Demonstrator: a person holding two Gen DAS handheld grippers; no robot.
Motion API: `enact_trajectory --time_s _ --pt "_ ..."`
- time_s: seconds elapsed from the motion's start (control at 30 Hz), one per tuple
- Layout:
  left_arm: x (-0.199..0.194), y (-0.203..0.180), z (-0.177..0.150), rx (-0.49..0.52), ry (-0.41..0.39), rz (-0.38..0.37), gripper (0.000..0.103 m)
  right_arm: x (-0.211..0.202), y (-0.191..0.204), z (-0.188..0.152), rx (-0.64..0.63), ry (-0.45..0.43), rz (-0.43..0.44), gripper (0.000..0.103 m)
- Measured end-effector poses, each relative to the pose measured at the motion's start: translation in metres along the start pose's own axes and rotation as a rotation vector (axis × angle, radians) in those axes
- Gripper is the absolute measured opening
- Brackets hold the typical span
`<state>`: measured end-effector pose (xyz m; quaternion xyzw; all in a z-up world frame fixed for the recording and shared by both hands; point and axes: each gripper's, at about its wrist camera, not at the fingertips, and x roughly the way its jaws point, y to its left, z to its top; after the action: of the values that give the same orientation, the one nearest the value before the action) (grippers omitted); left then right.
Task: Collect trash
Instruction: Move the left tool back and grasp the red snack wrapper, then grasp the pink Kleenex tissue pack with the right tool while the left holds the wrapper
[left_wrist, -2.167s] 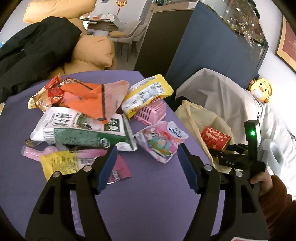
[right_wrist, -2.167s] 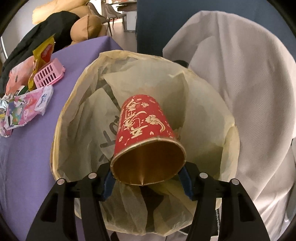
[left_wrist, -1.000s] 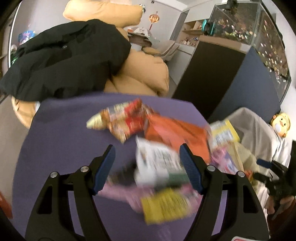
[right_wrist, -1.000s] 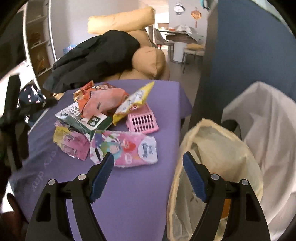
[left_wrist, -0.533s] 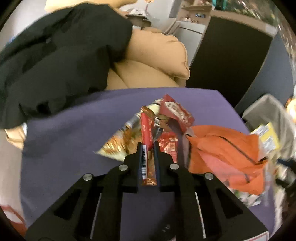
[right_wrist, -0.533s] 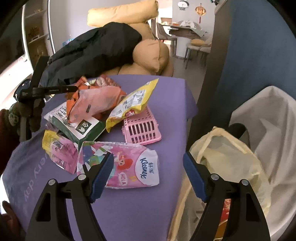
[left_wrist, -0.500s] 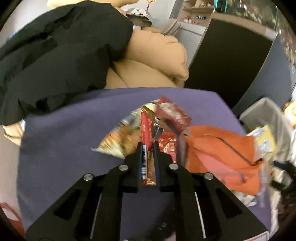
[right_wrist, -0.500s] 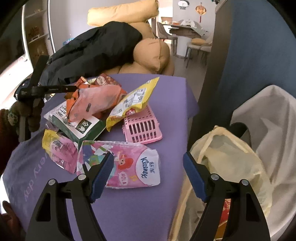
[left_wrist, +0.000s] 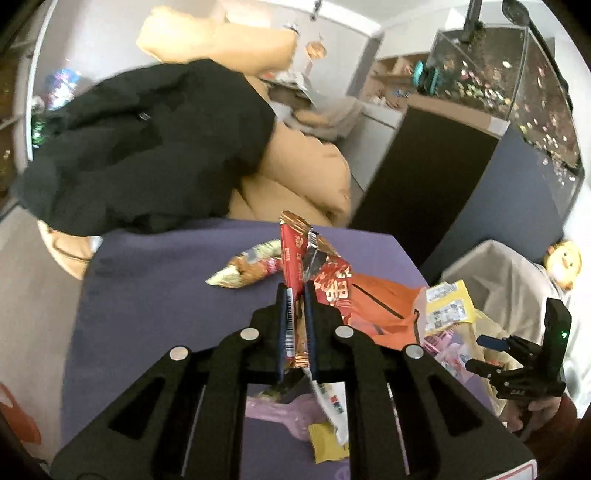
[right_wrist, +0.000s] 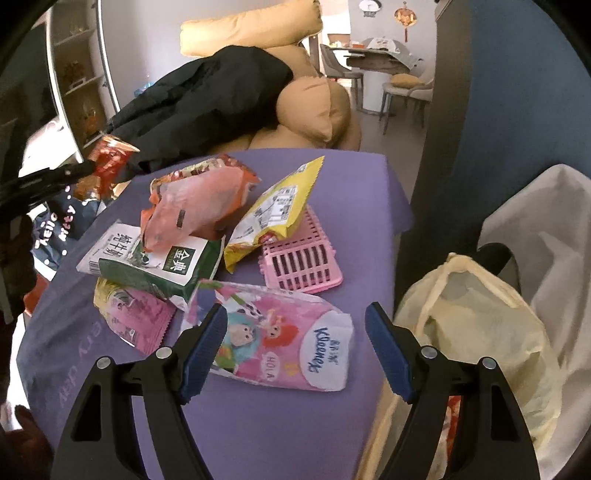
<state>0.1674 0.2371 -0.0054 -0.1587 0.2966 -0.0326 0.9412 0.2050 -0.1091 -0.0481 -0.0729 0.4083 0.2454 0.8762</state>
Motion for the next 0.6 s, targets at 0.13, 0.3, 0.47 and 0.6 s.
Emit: enact_trajectory --time_s 0.13,0.3,0.47,0.6 --pt "-0.004 -0.002 -0.015 -0.054 0.05 -0.062 0.009 0.011 -0.001 0.005 -0.016 0.014 -0.027 0.073" --pt "-0.009 -0.016 -0.036 -0.068 0.086 -0.095 0.009 0.023 -0.007 0.013 -0.033 0.035 -0.009 0.073" --pt "-0.024 -0.024 -0.04 -0.098 0.059 -0.076 0.009 0.033 -0.013 0.008 0.012 0.091 0.032 0.072" --pt "-0.028 -0.026 -0.042 -0.102 0.058 -0.08 0.009 0.03 -0.001 -0.005 -0.024 0.109 0.016 0.072"
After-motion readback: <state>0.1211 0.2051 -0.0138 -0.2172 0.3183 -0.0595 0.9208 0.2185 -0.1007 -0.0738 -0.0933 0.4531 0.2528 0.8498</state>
